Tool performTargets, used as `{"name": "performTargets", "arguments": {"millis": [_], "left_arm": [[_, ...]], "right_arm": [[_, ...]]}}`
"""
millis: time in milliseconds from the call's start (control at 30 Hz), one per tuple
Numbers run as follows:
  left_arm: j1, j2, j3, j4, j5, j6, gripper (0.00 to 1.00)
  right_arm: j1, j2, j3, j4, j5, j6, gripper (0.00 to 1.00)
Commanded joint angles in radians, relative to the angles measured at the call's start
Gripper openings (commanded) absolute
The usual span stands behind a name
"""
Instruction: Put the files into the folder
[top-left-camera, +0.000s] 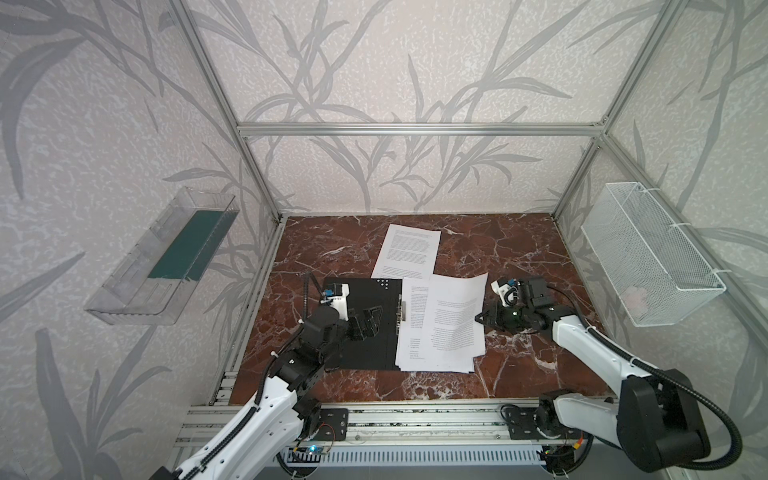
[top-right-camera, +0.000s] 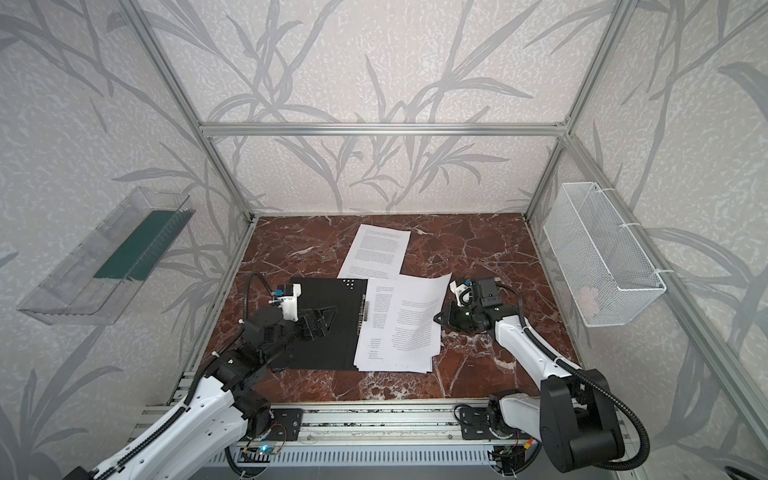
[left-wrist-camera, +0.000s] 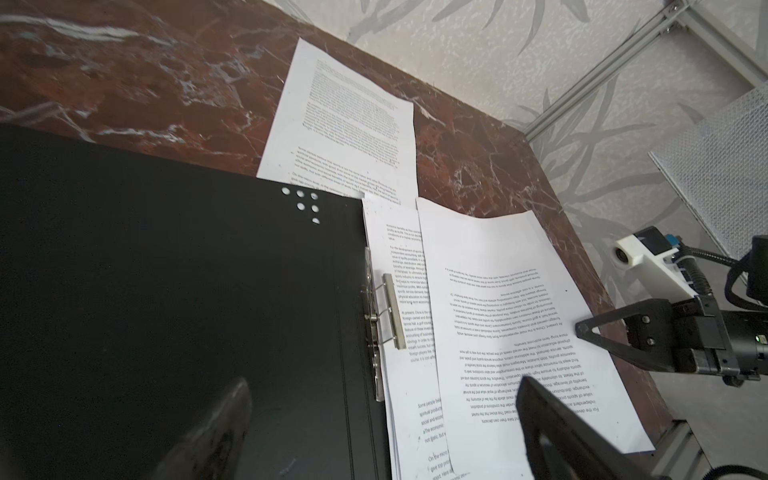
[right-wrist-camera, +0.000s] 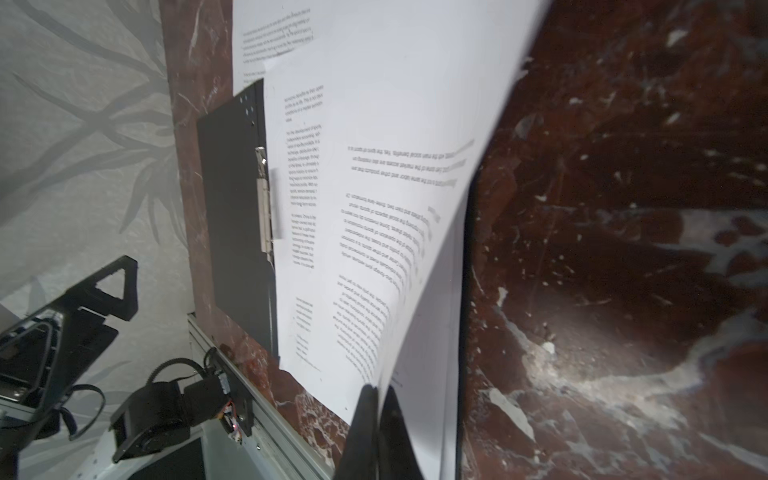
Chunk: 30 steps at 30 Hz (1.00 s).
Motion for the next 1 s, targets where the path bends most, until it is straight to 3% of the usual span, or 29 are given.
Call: {"name": "performTargets", "arguments": {"millis": [0,233,633,967], "left_arm": [[-0.008,0.070,0.012,0.061,0.086,0.014,0.99],[-0.017,0.150,0.028,0.092,0.134,0.021,0.99],[-0.055,0.271,0.064,0.112,0.185,0.042,0.99],[-0.092,0.291,0.081,0.114,0.190,0.053,0.99]], "right_arm": [[0.017,-0.015,0.021,-0.060,0.048,-0.095,0.00],[0.083,0.016,0.008,-0.022,0.080,-0.101,0.00],[0.093,0.039,-0.002,0.047,0.068,-0.063,0.00],[0.142,0.078,-0.026,0.142,0.071,-0.003,0.00]]}}
